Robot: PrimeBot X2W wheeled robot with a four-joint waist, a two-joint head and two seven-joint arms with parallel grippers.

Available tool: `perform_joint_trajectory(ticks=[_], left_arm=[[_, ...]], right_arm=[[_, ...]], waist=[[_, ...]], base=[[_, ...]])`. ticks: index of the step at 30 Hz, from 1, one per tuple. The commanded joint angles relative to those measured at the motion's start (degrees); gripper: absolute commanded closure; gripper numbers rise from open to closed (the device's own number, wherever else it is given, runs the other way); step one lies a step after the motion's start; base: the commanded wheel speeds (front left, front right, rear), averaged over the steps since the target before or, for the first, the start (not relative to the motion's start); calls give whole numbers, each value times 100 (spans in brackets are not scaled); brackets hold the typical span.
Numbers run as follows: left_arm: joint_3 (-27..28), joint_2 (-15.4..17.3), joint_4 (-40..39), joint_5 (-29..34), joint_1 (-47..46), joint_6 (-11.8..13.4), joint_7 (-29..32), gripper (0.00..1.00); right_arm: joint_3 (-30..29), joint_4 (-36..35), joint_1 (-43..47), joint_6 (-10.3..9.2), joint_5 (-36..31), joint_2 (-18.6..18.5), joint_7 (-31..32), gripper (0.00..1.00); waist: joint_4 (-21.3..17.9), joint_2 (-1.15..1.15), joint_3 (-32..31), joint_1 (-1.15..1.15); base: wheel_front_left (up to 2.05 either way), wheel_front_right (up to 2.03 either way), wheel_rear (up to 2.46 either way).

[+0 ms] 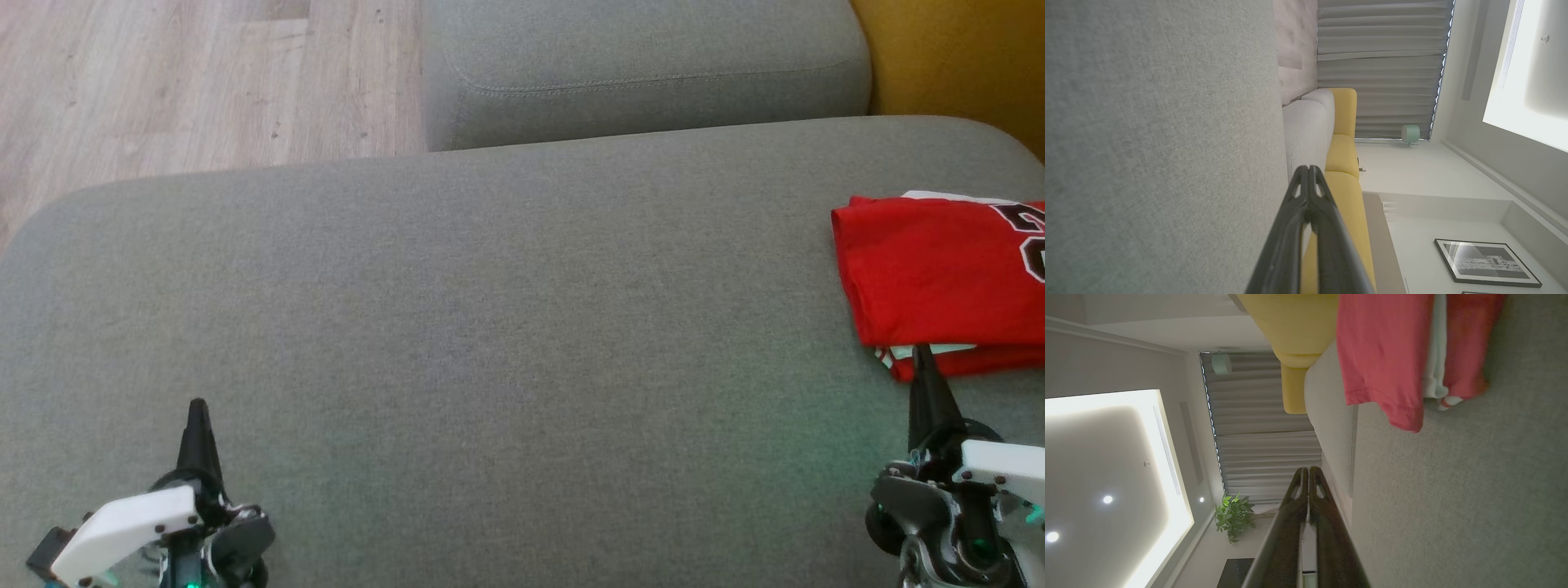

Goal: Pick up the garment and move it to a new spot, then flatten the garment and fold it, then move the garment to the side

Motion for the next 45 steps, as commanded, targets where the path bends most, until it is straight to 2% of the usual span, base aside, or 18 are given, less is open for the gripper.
perform_joint_trajectory(ticks=[1,45], left_arm=[[196,48,-160,55,-287,-38,42,100],[255,7,-158,104,-292,-38,89,100]], right_arm=[[97,-178,-297,22,-28,-14,20,100],[57,-176,-300,22,-62,15,52,100]], waist=[[0,0,0,0],[0,0,0,0]], base=[[0,0,0],[0,0,0]])
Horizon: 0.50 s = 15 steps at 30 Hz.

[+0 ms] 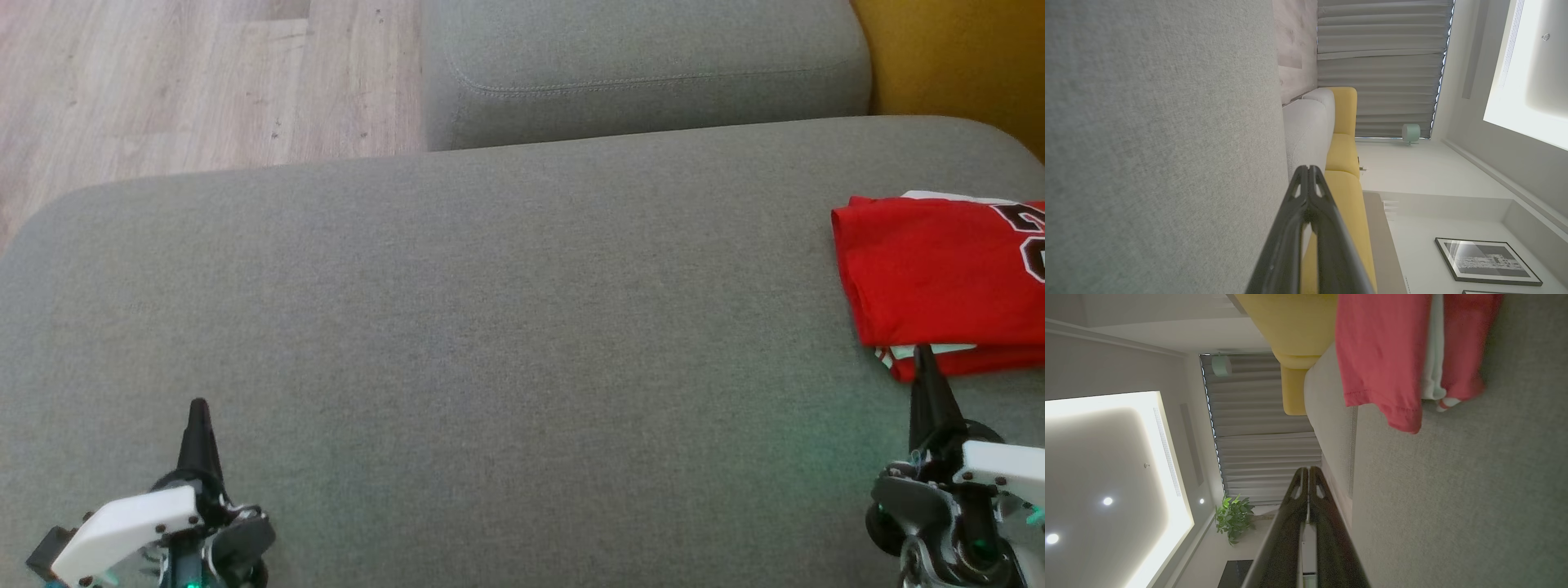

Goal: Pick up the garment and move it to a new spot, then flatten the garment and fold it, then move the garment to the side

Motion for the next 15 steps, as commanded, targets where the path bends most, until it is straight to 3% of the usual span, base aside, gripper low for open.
perform_joint_trajectory(ticks=[1,15], left_arm=[[207,40,-159,52,-292,-38,40,100],[220,31,-158,63,-293,-38,51,100]], right_arm=[[117,-178,-301,22,-28,-25,35,100],[108,-177,-301,22,-36,-19,42,100]], waist=[[0,0,0,0],[0,0,0,0]], base=[[0,0,0],[0,0,0]])
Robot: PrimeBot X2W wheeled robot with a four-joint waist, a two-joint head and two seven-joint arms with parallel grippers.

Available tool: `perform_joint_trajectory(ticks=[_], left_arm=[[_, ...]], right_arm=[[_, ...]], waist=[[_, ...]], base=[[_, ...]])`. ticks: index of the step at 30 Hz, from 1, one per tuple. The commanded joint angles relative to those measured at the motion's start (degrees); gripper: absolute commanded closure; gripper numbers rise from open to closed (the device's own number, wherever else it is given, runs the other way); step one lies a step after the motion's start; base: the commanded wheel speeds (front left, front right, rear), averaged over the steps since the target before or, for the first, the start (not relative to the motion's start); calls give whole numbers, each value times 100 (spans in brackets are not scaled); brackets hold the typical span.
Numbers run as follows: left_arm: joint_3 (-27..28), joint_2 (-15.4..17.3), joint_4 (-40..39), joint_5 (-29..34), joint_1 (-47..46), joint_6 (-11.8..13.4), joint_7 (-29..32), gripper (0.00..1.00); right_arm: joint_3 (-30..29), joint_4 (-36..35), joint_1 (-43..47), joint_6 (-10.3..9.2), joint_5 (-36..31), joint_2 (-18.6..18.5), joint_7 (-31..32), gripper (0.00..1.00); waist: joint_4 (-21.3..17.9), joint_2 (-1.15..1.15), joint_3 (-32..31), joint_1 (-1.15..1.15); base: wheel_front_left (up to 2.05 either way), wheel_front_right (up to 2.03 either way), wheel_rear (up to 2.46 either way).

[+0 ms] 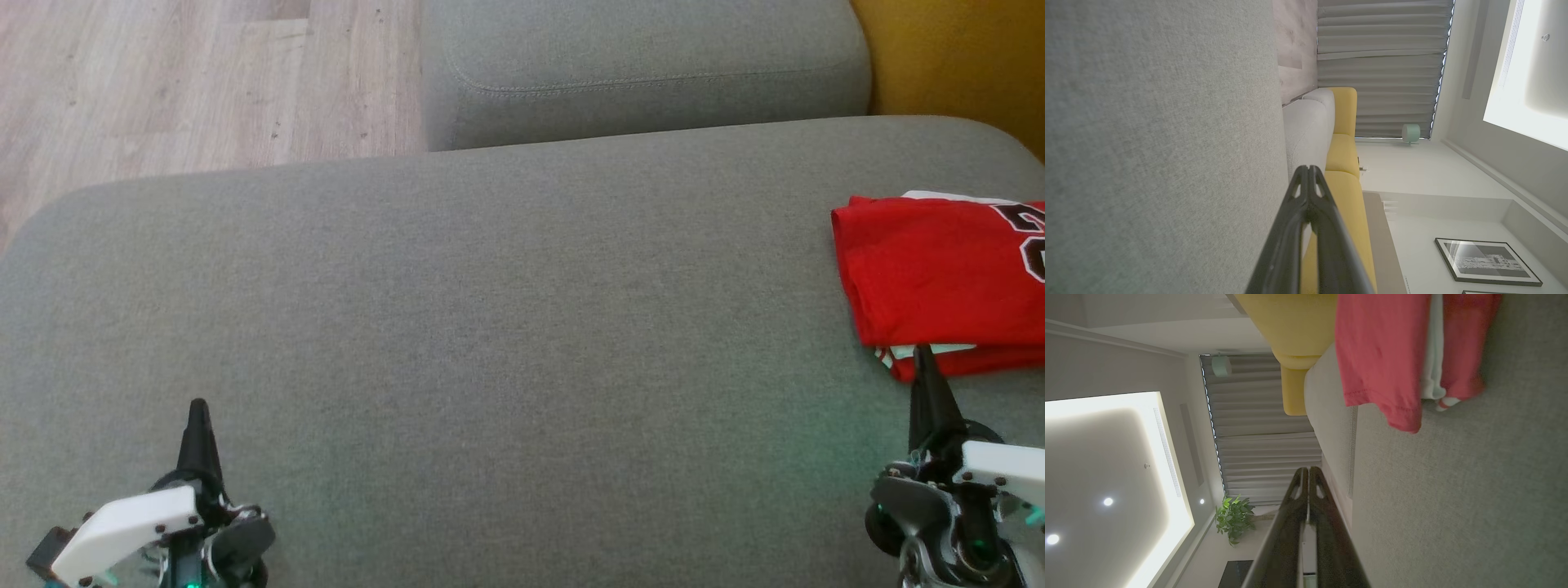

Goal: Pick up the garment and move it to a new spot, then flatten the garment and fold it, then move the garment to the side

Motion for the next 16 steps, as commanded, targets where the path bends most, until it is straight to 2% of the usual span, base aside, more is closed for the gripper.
perform_joint_trajectory(ticks=[1,16], left_arm=[[213,33,-159,62,-293,-38,50,100],[224,26,-159,71,-294,-38,59,100]], right_arm=[[114,-177,-301,22,-36,-31,43,100],[107,-177,-302,22,-42,-26,48,100]], waist=[[0,0,0,0],[0,0,0,0]], base=[[0,0,0],[0,0,0]])
